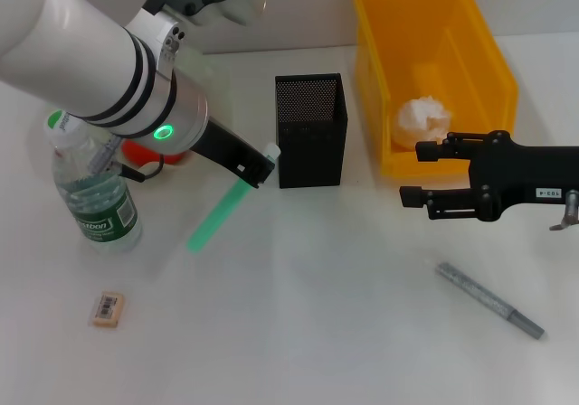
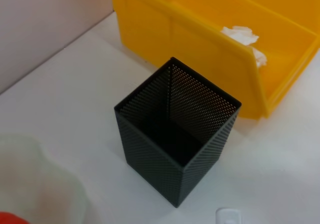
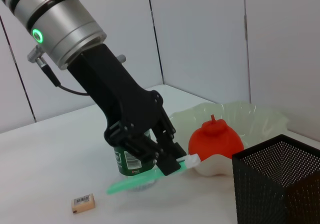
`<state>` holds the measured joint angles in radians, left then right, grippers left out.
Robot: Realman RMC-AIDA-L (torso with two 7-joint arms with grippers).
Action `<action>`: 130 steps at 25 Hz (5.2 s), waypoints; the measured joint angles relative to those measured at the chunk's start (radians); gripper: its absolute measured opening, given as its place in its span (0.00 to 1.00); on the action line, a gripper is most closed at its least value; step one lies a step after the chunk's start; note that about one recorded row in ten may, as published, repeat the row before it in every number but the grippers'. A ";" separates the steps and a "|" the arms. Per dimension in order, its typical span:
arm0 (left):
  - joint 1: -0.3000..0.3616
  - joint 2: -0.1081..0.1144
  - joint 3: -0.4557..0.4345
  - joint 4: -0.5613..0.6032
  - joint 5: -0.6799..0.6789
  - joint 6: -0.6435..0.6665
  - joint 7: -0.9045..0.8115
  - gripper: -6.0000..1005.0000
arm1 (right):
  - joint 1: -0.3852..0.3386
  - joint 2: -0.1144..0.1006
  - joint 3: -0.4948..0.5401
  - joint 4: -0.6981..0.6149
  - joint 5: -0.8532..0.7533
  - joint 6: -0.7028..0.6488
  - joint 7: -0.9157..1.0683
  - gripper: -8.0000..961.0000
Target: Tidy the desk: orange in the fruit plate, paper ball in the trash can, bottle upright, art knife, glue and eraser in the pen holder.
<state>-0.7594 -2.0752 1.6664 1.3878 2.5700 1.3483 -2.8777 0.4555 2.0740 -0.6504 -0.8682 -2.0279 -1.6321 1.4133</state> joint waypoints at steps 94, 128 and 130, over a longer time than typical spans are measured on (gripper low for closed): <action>0.208 -0.003 0.039 -0.197 -0.995 -0.798 0.978 0.20 | -0.017 0.003 0.000 0.050 0.027 0.009 -0.025 0.80; 0.127 -0.005 0.065 -0.604 -1.713 -0.690 1.674 0.20 | -0.024 0.004 -0.001 0.055 0.026 -0.006 -0.025 0.80; 0.121 -0.005 0.065 -0.632 -1.739 -0.681 1.705 0.20 | -0.024 0.005 -0.001 0.055 0.026 -0.010 -0.025 0.80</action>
<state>-0.6384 -2.0800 1.7319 0.7559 0.8315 0.6671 -1.1729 0.4310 2.0785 -0.6510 -0.8131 -2.0018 -1.6425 1.3882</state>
